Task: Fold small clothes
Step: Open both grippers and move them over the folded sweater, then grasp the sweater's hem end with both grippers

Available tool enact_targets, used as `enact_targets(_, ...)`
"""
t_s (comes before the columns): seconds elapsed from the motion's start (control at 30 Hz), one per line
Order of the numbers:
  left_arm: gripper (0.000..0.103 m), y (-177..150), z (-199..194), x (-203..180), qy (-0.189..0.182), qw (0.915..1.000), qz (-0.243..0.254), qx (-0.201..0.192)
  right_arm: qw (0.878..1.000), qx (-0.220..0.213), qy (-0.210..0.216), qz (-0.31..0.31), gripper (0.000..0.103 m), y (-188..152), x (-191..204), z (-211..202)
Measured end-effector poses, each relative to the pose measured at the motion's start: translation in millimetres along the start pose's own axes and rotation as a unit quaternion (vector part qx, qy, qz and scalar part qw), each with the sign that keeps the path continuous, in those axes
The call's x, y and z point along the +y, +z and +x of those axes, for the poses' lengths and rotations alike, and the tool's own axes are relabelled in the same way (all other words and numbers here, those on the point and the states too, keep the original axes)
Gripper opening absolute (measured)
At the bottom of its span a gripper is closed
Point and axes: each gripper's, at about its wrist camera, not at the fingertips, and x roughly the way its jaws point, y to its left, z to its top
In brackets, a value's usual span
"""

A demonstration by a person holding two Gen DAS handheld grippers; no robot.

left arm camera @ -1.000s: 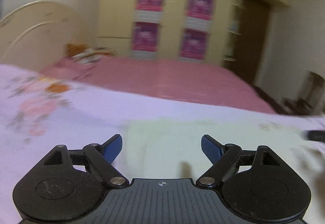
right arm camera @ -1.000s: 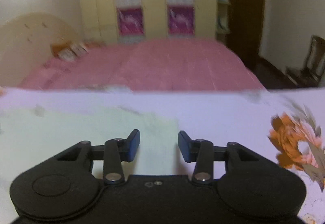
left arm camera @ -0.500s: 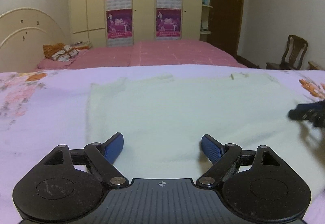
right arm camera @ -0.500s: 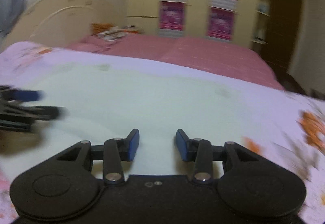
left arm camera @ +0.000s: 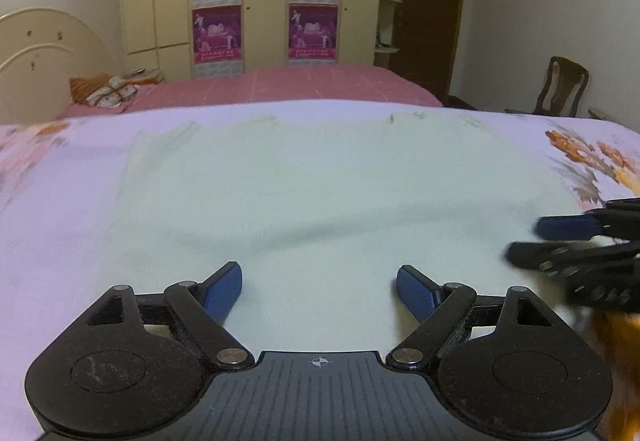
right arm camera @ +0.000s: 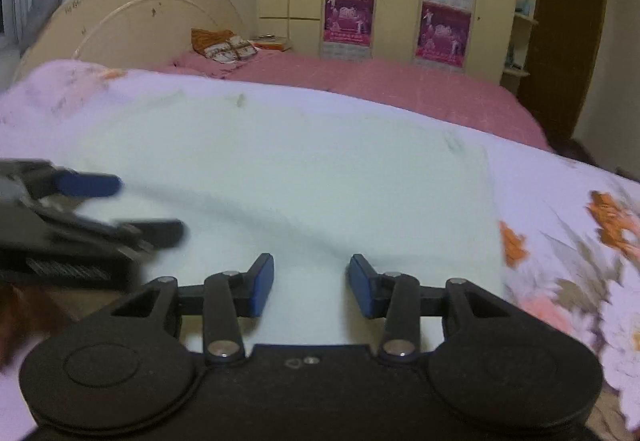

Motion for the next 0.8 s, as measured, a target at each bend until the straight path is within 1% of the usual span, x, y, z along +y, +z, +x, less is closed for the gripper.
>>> enact_targets(0.07, 0.084, -3, -9, 2, 0.008, 1.0000, -0.005, -0.003, 1.000, 0.001, -0.003, 0.007, 0.043, -8, -4, -10)
enact_targets(0.13, 0.084, -5, -17, -2, 0.003, 0.9998, -0.017, -0.009, 1.000, -0.009, -0.004, 0.006, 0.044, -13, 4, -24)
enact_targets(0.2, 0.084, -8, -20, -6, 0.005, 0.9996, -0.026, -0.010, 0.999, -0.026, 0.019, 0.012, 0.042, -13, 18, -36)
enact_targets(0.23, 0.084, -10, -21, -8, 0.005, 0.9995, -0.029, -0.006, 0.999, -0.027, 0.030, 0.015, 0.043, -13, 24, -37)
enact_targets(0.27, 0.084, -12, -22, -9, 0.017, 0.9995, -0.028, -0.001, 0.999, -0.022, 0.033, 0.014, 0.043, -14, 30, -37)
enact_targets(0.3, 0.084, -15, -23, -9, 0.019, 0.9995, -0.023, 0.003, 0.999, -0.017, 0.034, 0.011, 0.040, -15, 36, -36)
enact_targets(0.37, 0.084, -19, -26, -5, 0.020, 0.9996, -0.019, 0.007, 0.999, -0.009, 0.031, 0.013, 0.043, -19, 35, -36)
enact_targets(0.43, 0.084, -24, -32, 1, 0.027, 0.9995, -0.012, 0.009, 1.000, -0.007, 0.021, 0.012, 0.043, -22, 32, -37)
enact_targets(0.6, 0.084, -34, -46, 24, 0.039, 0.9988, -0.027, 0.011, 1.000, -0.006, -0.008, 0.023, 0.043, -36, 11, -52)
enact_targets(0.8, 0.084, -42, -55, 32, 0.050, 0.9984, -0.021, 0.016, 0.998, -0.003, -0.046, 0.051, 0.044, -53, -23, -63)
